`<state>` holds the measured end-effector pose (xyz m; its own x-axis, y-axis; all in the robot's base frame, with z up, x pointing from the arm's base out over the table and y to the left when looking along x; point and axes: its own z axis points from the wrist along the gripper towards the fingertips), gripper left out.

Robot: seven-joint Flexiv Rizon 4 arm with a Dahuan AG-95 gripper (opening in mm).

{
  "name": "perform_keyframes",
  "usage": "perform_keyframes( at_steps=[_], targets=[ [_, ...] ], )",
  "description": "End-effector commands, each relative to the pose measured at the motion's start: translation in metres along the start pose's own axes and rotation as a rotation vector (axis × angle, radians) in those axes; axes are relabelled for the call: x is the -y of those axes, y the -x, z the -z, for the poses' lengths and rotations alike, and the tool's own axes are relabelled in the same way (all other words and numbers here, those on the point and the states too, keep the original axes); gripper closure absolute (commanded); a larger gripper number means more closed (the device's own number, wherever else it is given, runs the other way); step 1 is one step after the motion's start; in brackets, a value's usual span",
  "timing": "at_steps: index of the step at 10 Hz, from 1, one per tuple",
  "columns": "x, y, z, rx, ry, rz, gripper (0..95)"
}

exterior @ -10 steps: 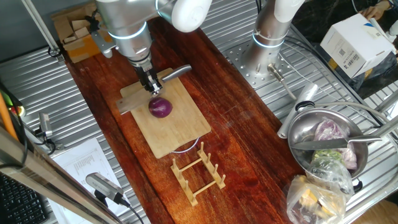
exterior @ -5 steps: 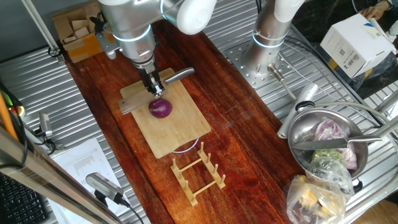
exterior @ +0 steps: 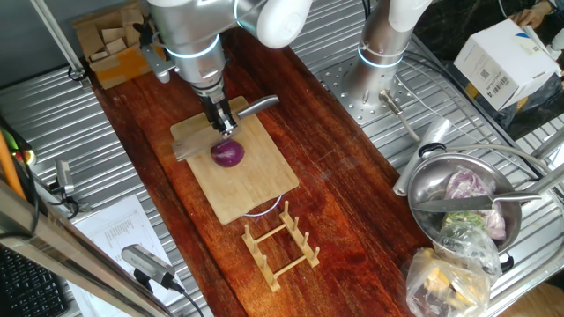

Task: Chop the onions

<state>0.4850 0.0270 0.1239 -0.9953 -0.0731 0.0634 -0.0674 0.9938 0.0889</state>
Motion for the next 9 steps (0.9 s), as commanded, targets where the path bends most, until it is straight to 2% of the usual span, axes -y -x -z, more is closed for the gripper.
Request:
perform_keyframes(
  at_steps=[1, 9],
  targets=[
    [-0.0013, 0.0014, -0.0018, 0.002, 0.002, -0.001, 95.0],
    [-0.0026, 0.0055, -0.0097, 0.002, -0.008, 0.012, 95.0]
  ],
)
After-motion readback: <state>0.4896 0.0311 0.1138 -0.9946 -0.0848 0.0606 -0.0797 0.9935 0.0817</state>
